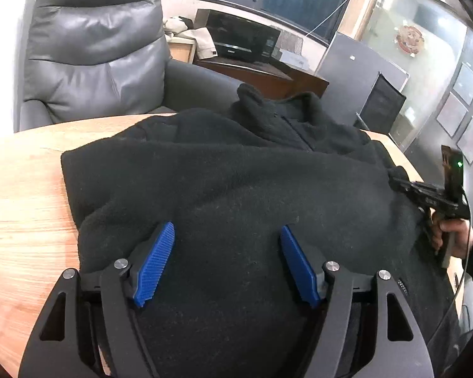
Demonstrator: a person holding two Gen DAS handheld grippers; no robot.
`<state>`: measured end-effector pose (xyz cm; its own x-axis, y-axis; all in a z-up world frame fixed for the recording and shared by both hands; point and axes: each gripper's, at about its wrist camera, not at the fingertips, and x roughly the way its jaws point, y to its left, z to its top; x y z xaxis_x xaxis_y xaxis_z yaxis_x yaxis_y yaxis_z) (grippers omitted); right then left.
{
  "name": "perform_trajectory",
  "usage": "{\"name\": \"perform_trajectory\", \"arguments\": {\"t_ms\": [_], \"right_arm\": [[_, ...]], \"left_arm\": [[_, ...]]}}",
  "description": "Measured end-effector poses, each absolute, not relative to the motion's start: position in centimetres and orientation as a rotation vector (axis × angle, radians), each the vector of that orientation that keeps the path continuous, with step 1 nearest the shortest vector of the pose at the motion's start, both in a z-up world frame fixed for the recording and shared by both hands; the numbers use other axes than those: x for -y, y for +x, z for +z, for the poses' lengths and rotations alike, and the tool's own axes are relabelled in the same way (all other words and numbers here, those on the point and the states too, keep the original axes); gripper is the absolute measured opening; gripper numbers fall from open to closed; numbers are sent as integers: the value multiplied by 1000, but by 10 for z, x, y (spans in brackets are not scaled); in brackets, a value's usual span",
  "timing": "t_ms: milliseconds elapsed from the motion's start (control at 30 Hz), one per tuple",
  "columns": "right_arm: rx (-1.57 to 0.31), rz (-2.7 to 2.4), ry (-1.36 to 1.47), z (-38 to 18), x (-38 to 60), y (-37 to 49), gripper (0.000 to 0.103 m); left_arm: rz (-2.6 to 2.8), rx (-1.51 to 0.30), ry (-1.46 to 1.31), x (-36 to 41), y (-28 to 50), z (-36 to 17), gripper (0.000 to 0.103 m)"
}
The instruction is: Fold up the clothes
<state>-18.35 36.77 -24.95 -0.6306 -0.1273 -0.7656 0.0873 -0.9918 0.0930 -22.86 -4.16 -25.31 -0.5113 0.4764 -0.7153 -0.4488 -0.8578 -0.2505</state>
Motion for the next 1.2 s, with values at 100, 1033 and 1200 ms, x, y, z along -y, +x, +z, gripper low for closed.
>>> {"name": "perform_trajectory", "arguments": {"t_ms": [100, 1033, 1200], "right_arm": [[-16, -2751, 1327, -241, -357, -185, 0], [-97, -2820, 1473, -105, -394, 58, 66], [52, -2800, 1606, -103, -464, 136, 66]], "left_arm": [[2378, -35, -1129, 34, -224, -250, 71], [2577, 95, -1386, 173, -33, -109, 99], [2624, 172, -1555, 210, 51, -103, 100]]}}
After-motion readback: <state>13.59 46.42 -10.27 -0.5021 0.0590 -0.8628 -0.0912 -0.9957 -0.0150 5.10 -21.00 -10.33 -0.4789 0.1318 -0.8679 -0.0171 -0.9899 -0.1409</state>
